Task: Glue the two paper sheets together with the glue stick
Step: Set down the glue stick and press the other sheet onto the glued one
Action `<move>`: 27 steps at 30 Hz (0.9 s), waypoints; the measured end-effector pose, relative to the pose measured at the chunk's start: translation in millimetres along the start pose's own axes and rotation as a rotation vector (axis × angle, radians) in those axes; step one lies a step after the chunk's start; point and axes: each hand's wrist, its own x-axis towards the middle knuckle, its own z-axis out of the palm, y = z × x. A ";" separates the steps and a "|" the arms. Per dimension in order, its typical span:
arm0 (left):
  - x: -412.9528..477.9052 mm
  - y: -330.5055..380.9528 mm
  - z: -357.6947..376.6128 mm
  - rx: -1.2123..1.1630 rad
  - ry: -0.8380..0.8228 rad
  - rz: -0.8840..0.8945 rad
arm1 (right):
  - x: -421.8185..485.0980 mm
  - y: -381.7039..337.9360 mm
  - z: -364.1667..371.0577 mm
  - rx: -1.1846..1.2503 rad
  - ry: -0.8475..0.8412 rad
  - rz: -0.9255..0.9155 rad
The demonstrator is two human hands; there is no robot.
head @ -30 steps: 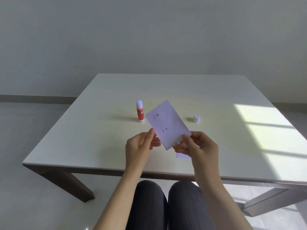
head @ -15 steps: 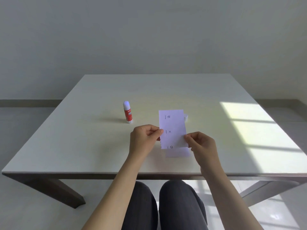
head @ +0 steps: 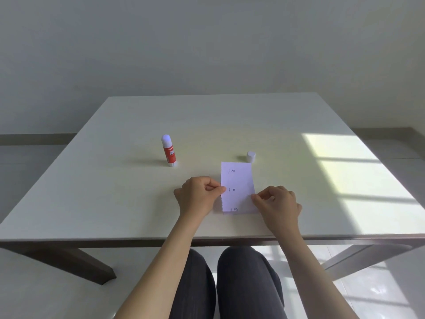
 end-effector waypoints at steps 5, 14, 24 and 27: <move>-0.6 -4.2 4.9 0.020 0.013 0.012 | 0.2 2.8 2.2 -0.049 0.029 -0.023; -1.8 -7.1 18.6 0.256 0.144 0.220 | -0.2 8.6 15.8 -0.197 0.128 -0.077; 14.1 -25.9 11.4 0.555 -0.215 0.586 | -8.2 16.1 21.0 -0.527 -0.107 -0.540; 23.6 -38.1 -5.7 0.533 -0.309 0.551 | -10.5 10.8 26.5 -0.576 -0.173 -0.597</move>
